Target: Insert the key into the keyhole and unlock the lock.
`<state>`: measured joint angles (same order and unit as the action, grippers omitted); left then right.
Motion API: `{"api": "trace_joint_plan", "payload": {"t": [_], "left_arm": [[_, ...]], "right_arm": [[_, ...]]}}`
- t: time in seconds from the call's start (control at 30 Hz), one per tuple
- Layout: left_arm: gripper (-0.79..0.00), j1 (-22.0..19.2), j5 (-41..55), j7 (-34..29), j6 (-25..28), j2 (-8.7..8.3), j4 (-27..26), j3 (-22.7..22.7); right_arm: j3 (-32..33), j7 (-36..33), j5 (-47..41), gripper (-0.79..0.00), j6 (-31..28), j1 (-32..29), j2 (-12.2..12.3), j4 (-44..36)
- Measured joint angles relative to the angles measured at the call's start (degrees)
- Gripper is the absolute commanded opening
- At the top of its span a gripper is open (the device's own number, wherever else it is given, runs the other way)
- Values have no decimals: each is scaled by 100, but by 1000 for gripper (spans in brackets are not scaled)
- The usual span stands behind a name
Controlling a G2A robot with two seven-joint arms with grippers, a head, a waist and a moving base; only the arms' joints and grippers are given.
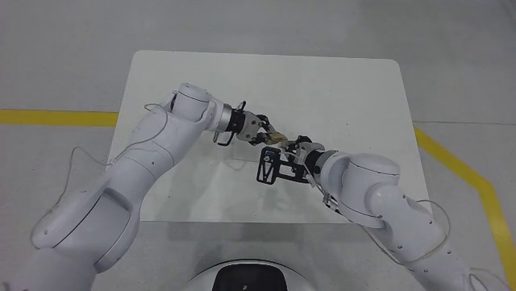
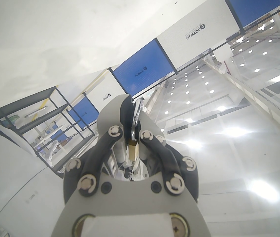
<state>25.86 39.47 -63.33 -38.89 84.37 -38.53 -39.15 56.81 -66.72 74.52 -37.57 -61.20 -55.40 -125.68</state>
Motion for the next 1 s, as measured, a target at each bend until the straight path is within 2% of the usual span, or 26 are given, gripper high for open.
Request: {"api": "trace_joint_plan", "payload": {"t": [0.43, 1.0], "left_arm": [[-785, -33, -81, -178, 62, 13, 61, -11], [-785, -71, -18, -316, 110, 48, 158, 69]], "right_arm": [[-621, -407, -381, -785, 407, 702, 258, 37], [-991, -585, -795, -785, 585, 1213, 436, 124]]}}
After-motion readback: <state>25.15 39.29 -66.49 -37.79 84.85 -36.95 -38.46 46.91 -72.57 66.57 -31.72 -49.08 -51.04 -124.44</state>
